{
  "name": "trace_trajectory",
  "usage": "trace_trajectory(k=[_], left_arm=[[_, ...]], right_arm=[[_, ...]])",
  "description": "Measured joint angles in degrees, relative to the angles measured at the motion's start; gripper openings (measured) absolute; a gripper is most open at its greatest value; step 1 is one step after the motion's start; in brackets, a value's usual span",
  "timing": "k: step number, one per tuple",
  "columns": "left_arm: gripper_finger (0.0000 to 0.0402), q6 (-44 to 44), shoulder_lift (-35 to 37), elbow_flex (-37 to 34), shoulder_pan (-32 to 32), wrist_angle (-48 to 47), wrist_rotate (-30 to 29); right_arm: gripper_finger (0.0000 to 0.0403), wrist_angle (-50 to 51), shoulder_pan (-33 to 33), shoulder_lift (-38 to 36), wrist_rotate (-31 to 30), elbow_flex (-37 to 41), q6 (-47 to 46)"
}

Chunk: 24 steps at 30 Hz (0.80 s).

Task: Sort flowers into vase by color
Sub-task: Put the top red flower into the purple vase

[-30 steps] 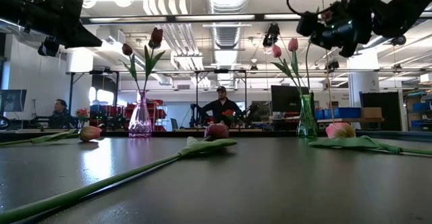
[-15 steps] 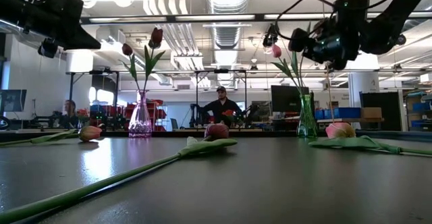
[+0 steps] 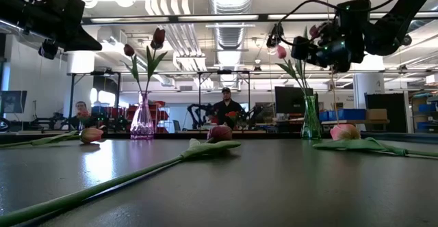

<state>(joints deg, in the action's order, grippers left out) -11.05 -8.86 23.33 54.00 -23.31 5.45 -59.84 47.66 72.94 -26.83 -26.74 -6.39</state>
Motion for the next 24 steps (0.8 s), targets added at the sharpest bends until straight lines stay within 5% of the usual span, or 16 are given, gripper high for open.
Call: trace_trajectory(k=[13, 24], left_arm=[[0.0000, 0.0, 0.0, 0.0, 0.0, 0.1, 0.0], [0.0000, -0.3, 0.0, 0.0, 0.0, 0.1, 0.0]], right_arm=[[0.0018, 5.5, -1.4, -0.2, 0.1, 0.2, 3.4], [0.0123, 13.5, -4.2, -3.1, -0.2, -0.1, 2.1]])
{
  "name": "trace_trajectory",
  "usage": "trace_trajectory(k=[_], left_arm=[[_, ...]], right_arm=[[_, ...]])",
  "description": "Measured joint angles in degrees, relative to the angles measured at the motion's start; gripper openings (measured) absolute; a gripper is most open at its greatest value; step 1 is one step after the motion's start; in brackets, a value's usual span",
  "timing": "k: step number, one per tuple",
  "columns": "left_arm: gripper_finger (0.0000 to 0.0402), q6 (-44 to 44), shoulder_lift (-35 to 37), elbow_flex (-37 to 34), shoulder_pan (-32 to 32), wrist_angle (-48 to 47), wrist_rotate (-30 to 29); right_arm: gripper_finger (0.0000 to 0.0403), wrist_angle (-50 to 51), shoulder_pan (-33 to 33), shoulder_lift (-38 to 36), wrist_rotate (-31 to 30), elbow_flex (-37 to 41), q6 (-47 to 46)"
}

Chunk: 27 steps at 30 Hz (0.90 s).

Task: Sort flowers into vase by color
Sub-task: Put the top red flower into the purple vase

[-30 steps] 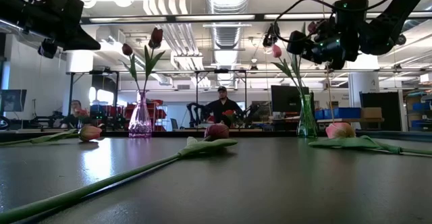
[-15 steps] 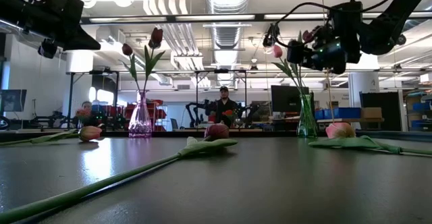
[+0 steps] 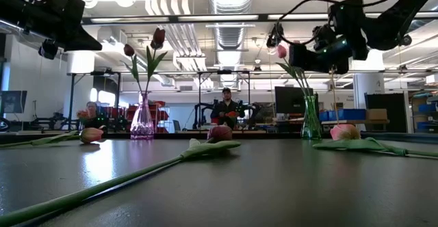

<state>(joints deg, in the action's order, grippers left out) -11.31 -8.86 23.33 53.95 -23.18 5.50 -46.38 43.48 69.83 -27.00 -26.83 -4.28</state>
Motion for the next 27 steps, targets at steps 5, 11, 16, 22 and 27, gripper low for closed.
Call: trace_trajectory(k=[5, 11, 16, 22, 27], left_arm=[[0.0000, 0.0, 0.0, 0.0, 0.0, 0.0, 0.0], [0.0000, 0.0, 0.0, 0.0, 0.0, 0.0, 0.0], [0.0000, 0.0, 0.0, 0.0, 0.0, 0.0, 0.0], [0.0000, 0.0, 0.0, 0.0, 0.0, 0.0, 0.0], [0.0000, 0.0, 0.0, 0.0, 0.0, 0.0, 0.1]], right_arm=[[0.0151, 4.8, -0.4, -5.0, 0.0, 0.0, 1.0], [0.0150, 9.5, -0.3, -12.1, -0.1, 0.0, 0.6], [0.0138, 22.1, 1.5, -16.4, -0.8, -5.9, -9.0], [0.0136, 47.1, 12.1, -12.2, 18.8, -20.8, -17.6], [0.0130, 57.4, 23.3, -4.0, 40.3, -31.1, -17.6]])
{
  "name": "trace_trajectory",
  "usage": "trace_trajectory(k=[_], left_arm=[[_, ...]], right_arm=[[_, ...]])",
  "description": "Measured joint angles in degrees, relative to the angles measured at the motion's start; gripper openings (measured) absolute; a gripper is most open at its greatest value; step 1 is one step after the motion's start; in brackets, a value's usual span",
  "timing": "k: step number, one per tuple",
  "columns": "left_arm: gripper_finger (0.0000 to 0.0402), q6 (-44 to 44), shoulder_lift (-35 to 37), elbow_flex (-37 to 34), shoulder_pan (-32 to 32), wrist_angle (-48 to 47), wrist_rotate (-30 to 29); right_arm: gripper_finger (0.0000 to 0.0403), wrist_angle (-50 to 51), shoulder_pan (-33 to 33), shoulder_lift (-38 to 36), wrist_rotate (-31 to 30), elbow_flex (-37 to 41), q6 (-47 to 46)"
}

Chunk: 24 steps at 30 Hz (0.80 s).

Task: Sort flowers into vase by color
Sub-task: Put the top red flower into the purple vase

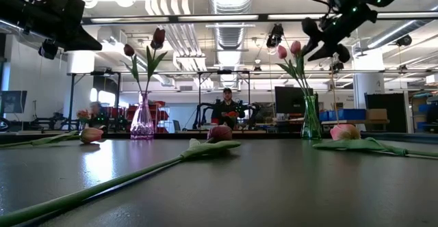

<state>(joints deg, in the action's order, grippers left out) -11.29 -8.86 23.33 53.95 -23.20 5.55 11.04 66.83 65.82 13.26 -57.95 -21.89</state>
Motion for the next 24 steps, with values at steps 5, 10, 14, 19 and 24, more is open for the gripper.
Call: trace_trajectory(k=[5, 10, 14, 19, 24], left_arm=[[0.0000, 0.0, 0.0, 0.0, 0.0, 0.0, 0.1], [0.0000, -0.2, 0.0, 0.2, 0.0, -0.3, 0.2], [0.0000, -0.2, 0.0, 0.3, 0.0, -0.4, 1.2], [0.0000, -0.2, 0.0, 0.3, 0.0, -0.4, 1.2], [0.0000, -0.2, 0.0, 0.3, 0.0, -0.4, 1.2]], right_arm=[[0.0121, 0.9, 4.3, 7.2, 11.9, -5.9, 6.0], [0.0119, 1.0, 3.8, 13.0, 17.0, -9.7, 5.9], [0.0124, 0.7, 3.8, 14.0, 16.6, -11.2, 5.5], [0.0126, 0.9, 3.7, 12.7, 15.3, -11.8, 6.2], [0.0119, 4.2, 3.7, 11.2, 15.2, -11.9, 7.2]])
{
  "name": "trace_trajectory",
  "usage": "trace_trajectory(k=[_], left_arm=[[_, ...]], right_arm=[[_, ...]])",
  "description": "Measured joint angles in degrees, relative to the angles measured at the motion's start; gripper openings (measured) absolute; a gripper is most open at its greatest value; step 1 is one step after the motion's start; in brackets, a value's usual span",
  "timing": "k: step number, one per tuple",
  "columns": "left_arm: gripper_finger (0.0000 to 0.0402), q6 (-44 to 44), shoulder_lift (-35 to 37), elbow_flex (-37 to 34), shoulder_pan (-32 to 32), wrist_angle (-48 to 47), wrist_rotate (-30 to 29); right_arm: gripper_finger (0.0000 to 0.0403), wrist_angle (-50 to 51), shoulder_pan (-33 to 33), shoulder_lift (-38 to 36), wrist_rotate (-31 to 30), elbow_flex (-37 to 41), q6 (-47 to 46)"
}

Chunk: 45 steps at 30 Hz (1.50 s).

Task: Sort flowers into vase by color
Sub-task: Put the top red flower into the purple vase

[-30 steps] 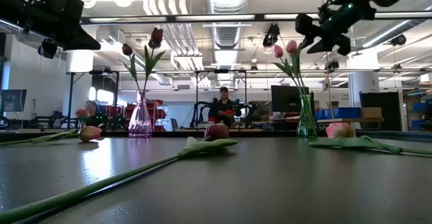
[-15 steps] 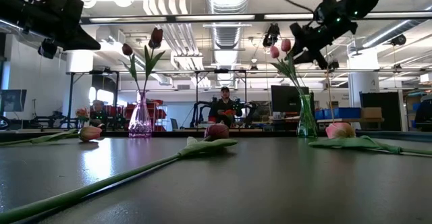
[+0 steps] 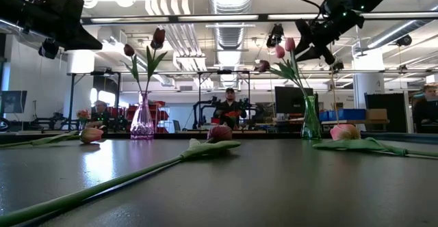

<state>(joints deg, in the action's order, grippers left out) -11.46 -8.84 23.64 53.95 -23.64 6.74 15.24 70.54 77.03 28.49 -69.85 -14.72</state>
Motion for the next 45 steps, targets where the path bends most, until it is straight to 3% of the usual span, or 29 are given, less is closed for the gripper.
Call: trace_trajectory(k=[11, 17, 24, 30, 34, 39, 45], left_arm=[[0.0000, -0.1, 0.0, 0.0, 0.0, 0.0, 1.7], [0.0000, -0.2, -0.1, 0.1, 0.0, 0.1, 1.8], [0.0000, -0.2, -0.1, 0.1, 0.0, 0.3, 1.8], [0.0000, -0.2, -0.1, 0.0, 0.0, 0.6, 2.9], [0.0000, -0.2, -0.1, 0.0, 0.0, 0.7, 6.5], [0.0000, -0.3, -0.4, 0.0, 0.0, 1.1, 7.8], [0.0000, -0.2, -0.9, 0.0, 0.0, 1.2, 8.1]], right_arm=[[0.0127, 3.1, -0.2, -10.7, -3.5, -0.4, 1.9], [0.0127, 11.7, -5.5, -14.2, -7.8, -10.3, 3.5], [0.0128, 27.8, -15.7, -4.3, -19.2, -31.7, 4.6], [0.0128, 40.8, -17.8, 8.6, -21.1, -49.5, 9.0], [0.0125, 48.2, -17.8, 12.0, -21.3, -57.0, 13.0], [0.0101, 55.9, -17.8, 9.3, -27.0, -56.4, 13.9], [0.0084, 54.0, -18.6, -0.4, -27.1, -43.4, 11.3]])
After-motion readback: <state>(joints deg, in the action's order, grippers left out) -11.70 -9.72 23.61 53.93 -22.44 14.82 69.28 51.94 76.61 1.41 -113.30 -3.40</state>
